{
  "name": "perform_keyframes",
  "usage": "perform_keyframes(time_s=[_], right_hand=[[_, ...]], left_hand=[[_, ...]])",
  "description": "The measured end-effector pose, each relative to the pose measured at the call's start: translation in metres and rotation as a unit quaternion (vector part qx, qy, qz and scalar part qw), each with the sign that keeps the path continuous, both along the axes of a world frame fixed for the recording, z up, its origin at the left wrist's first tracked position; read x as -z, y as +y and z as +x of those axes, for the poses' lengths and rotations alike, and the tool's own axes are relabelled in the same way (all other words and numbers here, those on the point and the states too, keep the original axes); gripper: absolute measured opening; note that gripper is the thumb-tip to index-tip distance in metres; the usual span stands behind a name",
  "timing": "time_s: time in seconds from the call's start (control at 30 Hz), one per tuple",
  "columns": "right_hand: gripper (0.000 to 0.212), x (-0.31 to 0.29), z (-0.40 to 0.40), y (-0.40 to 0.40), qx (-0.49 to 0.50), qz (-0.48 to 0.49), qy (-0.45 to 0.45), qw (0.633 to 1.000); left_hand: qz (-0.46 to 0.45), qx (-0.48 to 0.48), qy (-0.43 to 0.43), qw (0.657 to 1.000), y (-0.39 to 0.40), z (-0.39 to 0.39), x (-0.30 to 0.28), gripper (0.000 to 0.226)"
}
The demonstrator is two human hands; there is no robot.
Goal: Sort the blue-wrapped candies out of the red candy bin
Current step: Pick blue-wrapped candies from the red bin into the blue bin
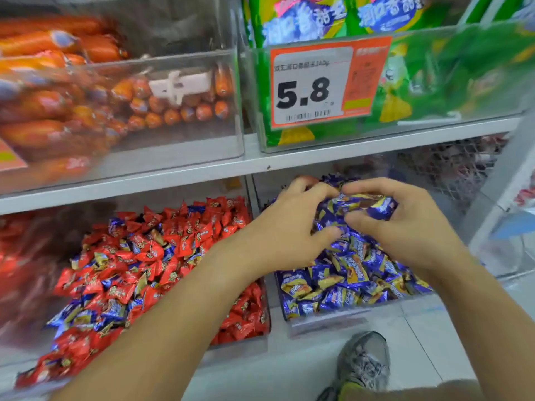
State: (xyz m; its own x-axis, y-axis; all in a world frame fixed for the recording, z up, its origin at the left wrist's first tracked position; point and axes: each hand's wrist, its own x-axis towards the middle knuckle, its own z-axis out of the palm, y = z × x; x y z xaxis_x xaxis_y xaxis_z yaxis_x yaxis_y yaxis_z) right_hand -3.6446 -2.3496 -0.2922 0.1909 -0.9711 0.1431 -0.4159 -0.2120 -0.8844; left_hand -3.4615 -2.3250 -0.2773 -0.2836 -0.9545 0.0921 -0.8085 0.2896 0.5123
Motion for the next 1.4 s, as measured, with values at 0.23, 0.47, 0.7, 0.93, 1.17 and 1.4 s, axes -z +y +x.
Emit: perform_keyframes(time_s=[0.23, 0.47, 0.7, 0.93, 1.17, 1.4], right_hand=[[0.057, 0.02, 0.005, -0.011, -0.025, -0.113, 0.227, 0.967], [0.063, 0.052, 0.045, -0.027, -0.114, -0.069, 0.439, 0.889], [0.059, 0.038, 0.03, -0.057, -0.012, 0.007, 0.489, 0.872], [0.047, 0.005, 0.095, -0.002, -0.002, -0.168, 0.394, 0.904], [0.018, 0.03, 0.196, 0.049, -0.243, -0.275, 0.296, 0.882], [0.034, 0.038, 0.264, 0.038, -0.339, -0.128, 0.311, 0.879]], left_hand=[[-0.125, -0.072, -0.033, 0.989, 0.026, 0.033, 0.019, 0.043], [-0.064, -0.088, -0.001, 0.994, 0.067, 0.07, 0.051, 0.062], [-0.125, -0.091, 0.014, 0.988, 0.084, 0.1, 0.052, 0.028], [-0.083, -0.206, -0.115, 0.968, 0.093, 0.18, 0.064, 0.044], [0.071, -0.191, -0.157, 0.966, 0.1, 0.239, 0.075, 0.053], [0.133, -0.181, -0.144, 0.964, 0.119, 0.264, 0.075, 0.04]])
